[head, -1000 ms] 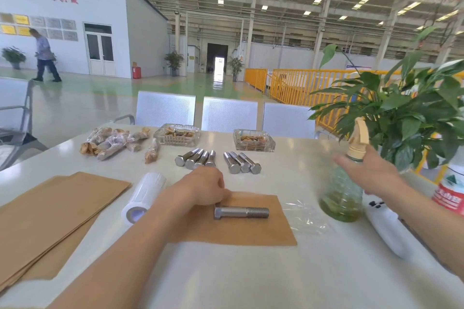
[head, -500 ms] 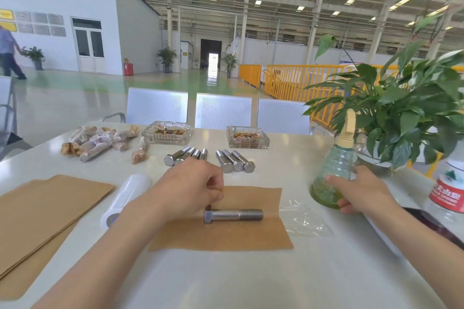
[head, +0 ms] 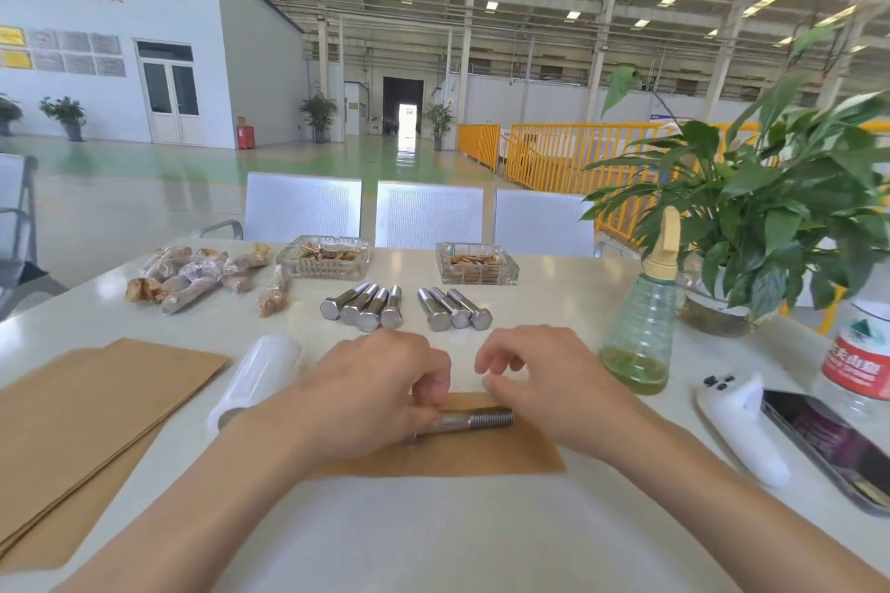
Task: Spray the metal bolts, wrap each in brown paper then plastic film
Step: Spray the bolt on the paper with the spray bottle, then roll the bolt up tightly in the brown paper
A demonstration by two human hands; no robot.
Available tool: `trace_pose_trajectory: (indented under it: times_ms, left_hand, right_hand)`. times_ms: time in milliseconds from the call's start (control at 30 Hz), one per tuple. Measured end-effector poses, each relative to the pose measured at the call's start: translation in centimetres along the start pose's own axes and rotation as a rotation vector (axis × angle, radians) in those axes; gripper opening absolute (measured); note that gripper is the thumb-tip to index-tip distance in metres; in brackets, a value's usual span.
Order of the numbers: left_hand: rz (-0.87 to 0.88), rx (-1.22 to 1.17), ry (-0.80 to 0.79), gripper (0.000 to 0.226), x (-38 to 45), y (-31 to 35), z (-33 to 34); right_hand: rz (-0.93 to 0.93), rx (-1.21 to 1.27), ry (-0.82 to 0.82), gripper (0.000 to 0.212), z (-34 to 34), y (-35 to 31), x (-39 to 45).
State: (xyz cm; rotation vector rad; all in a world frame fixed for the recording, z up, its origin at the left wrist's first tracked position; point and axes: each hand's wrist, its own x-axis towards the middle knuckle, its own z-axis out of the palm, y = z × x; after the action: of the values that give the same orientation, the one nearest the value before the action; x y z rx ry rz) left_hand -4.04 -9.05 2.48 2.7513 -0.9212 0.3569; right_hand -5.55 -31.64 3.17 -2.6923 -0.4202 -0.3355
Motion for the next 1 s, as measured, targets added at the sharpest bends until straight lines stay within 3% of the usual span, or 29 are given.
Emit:
trace_pose_trajectory:
  times_ms: [167, 400, 633, 767, 900, 1000]
  left_hand:
    - [-0.069, 0.073, -0.067, 0.040, -0.7, 0.3, 0.3]
    - [-0.124, 0.000, -0.114, 0.060, 0.1, 0.2, 0.0]
    - [-0.147, -0.011, -0.079, 0.062, 0.8, 0.1, 0.7]
    - [-0.187, -0.047, -0.127, 0.075, 1.3, -1.3, 0.6]
    - [-0.174, -0.030, -0.113, 0.051, 2.0, -1.8, 0.5]
    - [-0.162, -0.097, -0.099, 0.030, 2.1, -1.6, 0.9]
  right_hand:
    - [-0.050, 0.000, -0.055, 0.008, 1.0, 0.7, -0.2]
    - [-0.114, -0.108, -0.094, 0.060, 2.0, 1.7, 0.1]
    - [-0.061, -0.105, -0.088, 0.061, 2.1, 1.8, 1.0]
    - [-0.050, -0.093, -0.093, 0.052, 1.9, 1.6, 1.4]
    - [-0.059, -0.077, -0.084, 0.031, 2.2, 1.5, 1.3]
    - [-0.039, -0.009, -0.079, 0.030, 2.2, 1.7, 1.2]
